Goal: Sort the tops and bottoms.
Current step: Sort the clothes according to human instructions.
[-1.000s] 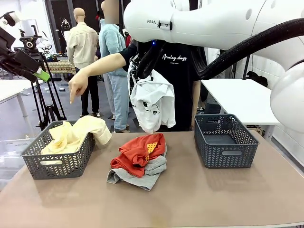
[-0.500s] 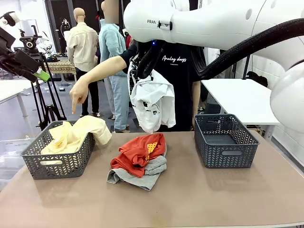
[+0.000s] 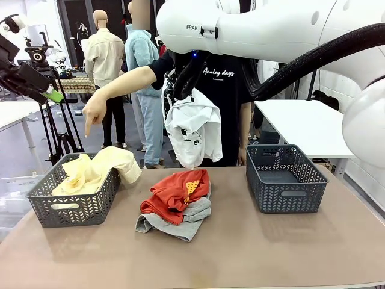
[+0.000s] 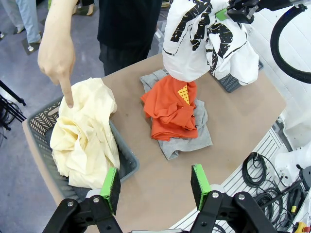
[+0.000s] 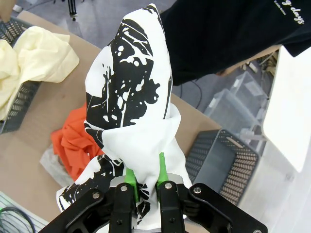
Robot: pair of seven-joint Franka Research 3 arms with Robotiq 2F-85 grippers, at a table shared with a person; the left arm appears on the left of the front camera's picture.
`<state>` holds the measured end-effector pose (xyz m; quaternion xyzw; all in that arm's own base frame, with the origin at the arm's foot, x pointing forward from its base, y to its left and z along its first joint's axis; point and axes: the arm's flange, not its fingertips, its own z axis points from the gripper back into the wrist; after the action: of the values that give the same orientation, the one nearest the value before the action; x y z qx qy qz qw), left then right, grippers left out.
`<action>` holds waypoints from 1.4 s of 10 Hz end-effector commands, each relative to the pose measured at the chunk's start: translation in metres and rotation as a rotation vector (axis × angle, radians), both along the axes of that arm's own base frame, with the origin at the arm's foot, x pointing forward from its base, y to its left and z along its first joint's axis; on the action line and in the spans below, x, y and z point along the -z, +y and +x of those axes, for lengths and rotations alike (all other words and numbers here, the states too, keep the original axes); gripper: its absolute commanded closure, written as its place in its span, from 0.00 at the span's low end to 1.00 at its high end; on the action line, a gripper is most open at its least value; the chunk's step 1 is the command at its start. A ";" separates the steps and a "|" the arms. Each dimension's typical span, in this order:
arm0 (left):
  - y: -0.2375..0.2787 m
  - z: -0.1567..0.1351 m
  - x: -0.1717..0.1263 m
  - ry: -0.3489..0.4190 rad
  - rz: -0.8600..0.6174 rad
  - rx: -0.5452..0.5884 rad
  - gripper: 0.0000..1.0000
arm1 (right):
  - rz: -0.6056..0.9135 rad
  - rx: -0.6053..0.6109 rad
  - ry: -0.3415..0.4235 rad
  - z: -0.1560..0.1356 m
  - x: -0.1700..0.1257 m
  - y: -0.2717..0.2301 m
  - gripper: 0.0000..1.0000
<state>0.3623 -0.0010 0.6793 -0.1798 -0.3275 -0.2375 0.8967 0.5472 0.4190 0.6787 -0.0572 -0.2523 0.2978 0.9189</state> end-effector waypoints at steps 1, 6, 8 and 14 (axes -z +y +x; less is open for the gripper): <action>0.032 0.001 -0.001 -0.013 0.054 -0.063 0.24 | 0.028 0.006 0.002 -0.004 -0.002 -0.002 1.00; 0.101 -0.013 -0.010 -0.056 0.084 -0.197 0.24 | 0.028 0.006 0.002 -0.004 -0.002 -0.002 1.00; 0.113 -0.013 -0.019 -0.097 0.053 -0.237 0.24 | 0.001 0.001 0.000 0.000 0.000 -0.001 1.00; 0.110 -0.014 -0.010 -0.044 0.075 -0.207 0.24 | 0.122 -0.397 -0.196 0.007 -0.057 0.163 1.00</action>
<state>0.3500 0.1084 0.6901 -0.1069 -0.3584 -0.1593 0.9136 0.5028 0.5400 0.6949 0.0149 -0.3473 0.4387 0.8287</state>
